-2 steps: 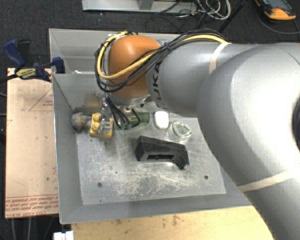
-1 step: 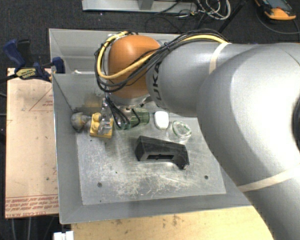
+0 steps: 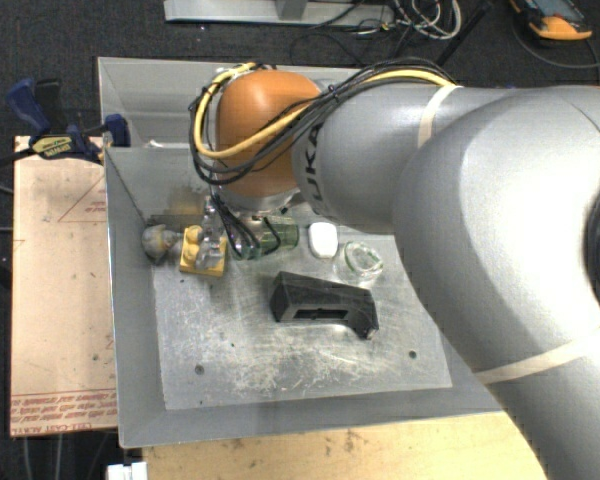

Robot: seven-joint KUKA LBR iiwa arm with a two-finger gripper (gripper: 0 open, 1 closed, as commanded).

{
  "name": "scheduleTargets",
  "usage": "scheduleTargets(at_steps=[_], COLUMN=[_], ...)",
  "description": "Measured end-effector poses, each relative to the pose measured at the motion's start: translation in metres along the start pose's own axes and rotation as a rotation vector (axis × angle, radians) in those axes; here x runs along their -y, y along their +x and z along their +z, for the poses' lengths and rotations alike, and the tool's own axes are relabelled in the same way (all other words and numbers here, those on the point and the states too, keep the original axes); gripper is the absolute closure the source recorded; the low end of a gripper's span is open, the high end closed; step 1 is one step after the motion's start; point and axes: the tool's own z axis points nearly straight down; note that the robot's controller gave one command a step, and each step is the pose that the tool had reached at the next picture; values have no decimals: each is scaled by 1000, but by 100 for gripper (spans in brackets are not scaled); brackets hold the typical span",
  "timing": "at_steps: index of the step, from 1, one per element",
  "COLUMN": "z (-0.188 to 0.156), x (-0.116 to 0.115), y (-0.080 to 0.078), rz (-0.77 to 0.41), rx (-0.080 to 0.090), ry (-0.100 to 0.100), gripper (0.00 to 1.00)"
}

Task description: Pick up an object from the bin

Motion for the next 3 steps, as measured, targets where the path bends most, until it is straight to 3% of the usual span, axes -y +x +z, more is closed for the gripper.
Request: scheduleTargets(at_steps=[3], z=[0], x=[0], y=[0], rz=[0], rx=[0], ry=[0], gripper=[100])
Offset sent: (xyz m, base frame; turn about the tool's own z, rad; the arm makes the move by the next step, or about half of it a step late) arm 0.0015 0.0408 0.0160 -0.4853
